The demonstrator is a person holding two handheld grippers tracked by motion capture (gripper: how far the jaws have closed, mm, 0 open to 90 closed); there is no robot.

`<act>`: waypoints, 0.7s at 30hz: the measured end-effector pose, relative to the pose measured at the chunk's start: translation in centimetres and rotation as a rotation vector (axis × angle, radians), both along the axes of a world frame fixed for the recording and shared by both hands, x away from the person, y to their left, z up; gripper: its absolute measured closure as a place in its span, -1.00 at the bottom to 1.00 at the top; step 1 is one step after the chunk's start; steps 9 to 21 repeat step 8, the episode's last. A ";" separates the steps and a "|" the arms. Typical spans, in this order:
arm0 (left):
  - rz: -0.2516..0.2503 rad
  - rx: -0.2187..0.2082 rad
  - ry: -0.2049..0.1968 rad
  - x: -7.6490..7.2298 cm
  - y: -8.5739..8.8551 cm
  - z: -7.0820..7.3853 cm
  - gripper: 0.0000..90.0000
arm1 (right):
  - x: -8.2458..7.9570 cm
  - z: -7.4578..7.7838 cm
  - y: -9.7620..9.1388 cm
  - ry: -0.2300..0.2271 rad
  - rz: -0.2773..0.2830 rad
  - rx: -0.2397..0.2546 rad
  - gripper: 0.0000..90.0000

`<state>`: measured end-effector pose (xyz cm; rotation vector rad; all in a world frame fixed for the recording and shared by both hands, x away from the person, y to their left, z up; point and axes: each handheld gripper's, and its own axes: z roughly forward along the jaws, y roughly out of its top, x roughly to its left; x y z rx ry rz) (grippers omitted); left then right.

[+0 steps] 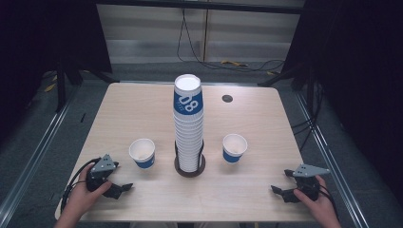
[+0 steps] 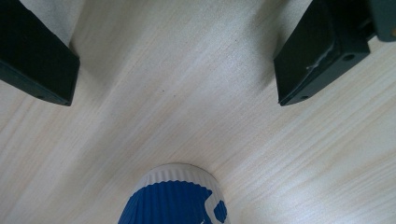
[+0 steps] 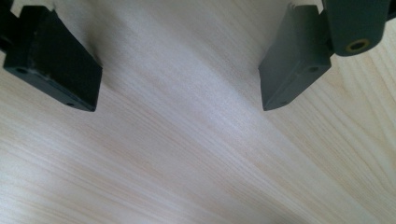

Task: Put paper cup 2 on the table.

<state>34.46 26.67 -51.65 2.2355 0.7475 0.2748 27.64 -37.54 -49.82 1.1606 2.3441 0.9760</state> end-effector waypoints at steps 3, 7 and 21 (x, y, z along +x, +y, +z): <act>0.001 0.002 0.000 0.0 0.0 0.0 -1.00 | 0.0 0.0 0.0 -0.002 -0.002 -0.001 -0.73; 0.002 -0.001 -0.001 0.0 0.0 0.0 -1.00 | -0.1 0.0 0.0 0.001 -0.019 0.000 -0.74; 0.003 -0.001 0.000 0.0 0.0 0.0 -1.00 | -0.1 0.0 -0.1 0.000 -0.023 0.000 -0.74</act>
